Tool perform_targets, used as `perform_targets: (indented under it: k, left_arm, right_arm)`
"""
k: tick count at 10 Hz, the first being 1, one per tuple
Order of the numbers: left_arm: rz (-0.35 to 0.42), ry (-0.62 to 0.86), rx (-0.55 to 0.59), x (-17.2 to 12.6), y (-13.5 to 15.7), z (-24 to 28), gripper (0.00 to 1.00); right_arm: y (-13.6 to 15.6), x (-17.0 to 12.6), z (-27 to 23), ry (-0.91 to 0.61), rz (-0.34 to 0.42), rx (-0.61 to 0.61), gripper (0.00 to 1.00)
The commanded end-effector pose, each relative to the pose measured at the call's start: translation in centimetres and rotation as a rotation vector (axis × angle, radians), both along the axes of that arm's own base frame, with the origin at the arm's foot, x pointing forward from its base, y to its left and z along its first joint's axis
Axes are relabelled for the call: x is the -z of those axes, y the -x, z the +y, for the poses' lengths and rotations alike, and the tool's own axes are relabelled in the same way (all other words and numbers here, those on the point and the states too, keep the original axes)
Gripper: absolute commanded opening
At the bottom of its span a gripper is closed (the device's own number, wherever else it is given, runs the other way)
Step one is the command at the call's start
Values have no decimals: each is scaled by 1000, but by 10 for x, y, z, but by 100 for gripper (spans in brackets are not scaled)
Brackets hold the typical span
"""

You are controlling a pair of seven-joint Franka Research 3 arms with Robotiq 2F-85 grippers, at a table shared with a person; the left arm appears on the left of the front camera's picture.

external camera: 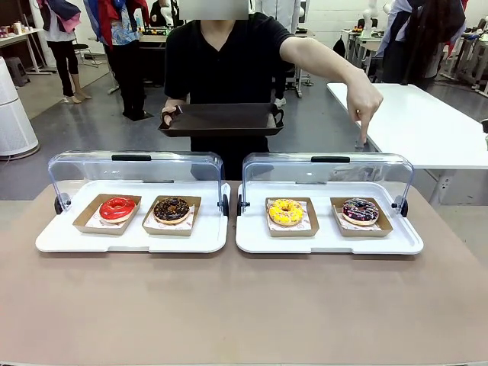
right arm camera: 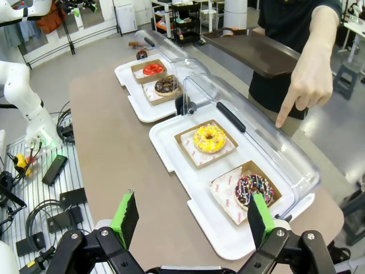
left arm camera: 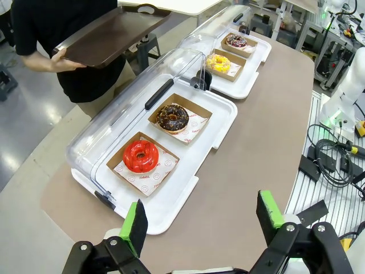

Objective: Provide the desired donut to the person.
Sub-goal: Pick up and lift the Paper togo box containing the Donut pointed at by the person.

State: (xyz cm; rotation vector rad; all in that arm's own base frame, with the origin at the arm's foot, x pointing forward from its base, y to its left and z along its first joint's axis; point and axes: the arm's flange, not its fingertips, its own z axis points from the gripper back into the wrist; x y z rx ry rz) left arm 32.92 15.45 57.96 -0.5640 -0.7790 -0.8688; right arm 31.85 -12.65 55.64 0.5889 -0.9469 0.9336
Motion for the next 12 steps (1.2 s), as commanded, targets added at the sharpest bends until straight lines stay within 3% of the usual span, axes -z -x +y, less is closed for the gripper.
perform_targets:
  k: [1,2,3,5,8,12]
  left_arm:
    - [-1,1,4,1,0,1,100]
    - [-1,1,4,1,0,1,100]
    - [-1,1,4,1,0,1,100]
    - [-1,1,4,1,0,1,100]
    - [-1,1,4,1,0,1,100]
    - [-1,1,4,1,0,1,100]
  right_arm:
    - [-3,1,-1,-3,-7,-12,100]
    - [0,0,0,0,0,0,100]
    - [0,-9,9,95,-31,-14,100]
    - [-7,-20,37,280,-19,-76,100]
    - [-25,-27,98,608,47,-183,100]
    - [-51,9,149,859,25,-280,100]
